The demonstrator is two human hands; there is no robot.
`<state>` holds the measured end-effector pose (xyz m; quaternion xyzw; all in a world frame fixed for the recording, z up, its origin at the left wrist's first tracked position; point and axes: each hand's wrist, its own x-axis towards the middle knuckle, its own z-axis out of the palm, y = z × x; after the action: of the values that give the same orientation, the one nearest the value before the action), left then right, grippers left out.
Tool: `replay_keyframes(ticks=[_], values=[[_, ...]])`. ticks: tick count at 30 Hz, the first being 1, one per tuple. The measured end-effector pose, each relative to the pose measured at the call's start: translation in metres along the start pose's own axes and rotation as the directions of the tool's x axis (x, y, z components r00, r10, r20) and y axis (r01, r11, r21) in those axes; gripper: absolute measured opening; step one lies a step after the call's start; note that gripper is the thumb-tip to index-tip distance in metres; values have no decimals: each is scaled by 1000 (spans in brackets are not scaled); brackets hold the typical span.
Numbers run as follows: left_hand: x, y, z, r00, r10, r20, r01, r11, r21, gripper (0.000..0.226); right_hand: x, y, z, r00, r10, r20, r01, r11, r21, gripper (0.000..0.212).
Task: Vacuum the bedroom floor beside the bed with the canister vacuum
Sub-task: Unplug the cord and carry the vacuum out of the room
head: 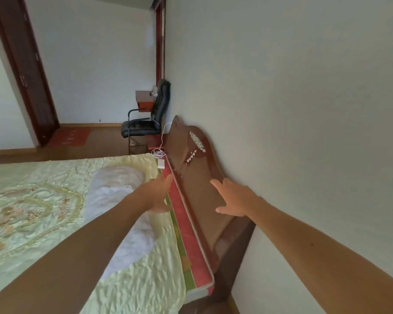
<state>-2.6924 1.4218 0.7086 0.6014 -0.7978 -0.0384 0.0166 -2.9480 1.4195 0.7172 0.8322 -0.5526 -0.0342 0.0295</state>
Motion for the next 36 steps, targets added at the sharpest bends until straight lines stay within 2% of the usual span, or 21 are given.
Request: replay_keyframes(ticks=[7,12,23,31,36], values=[[51,58,-3,987,161,19,-161,987,16,100,-40,55,-6,989,150,-17,-150,988,-34,77],[93,85,3,945,325,48,-326,945,26,102,-57,78,0,952,306,-8,-306,951,-51,77],[138,149,44,780,603,167,-614,790,13,97,-131,100,27,766,637,79,-639,769,-8,79],[120,235,86,628,735,256,-755,656,-30,92,-216,103,74,638,753,164,-760,650,-30,75],[102,284,113,568,766,300,-798,602,-28,91,-258,103,103,571,794,209,-811,585,-4,74]])
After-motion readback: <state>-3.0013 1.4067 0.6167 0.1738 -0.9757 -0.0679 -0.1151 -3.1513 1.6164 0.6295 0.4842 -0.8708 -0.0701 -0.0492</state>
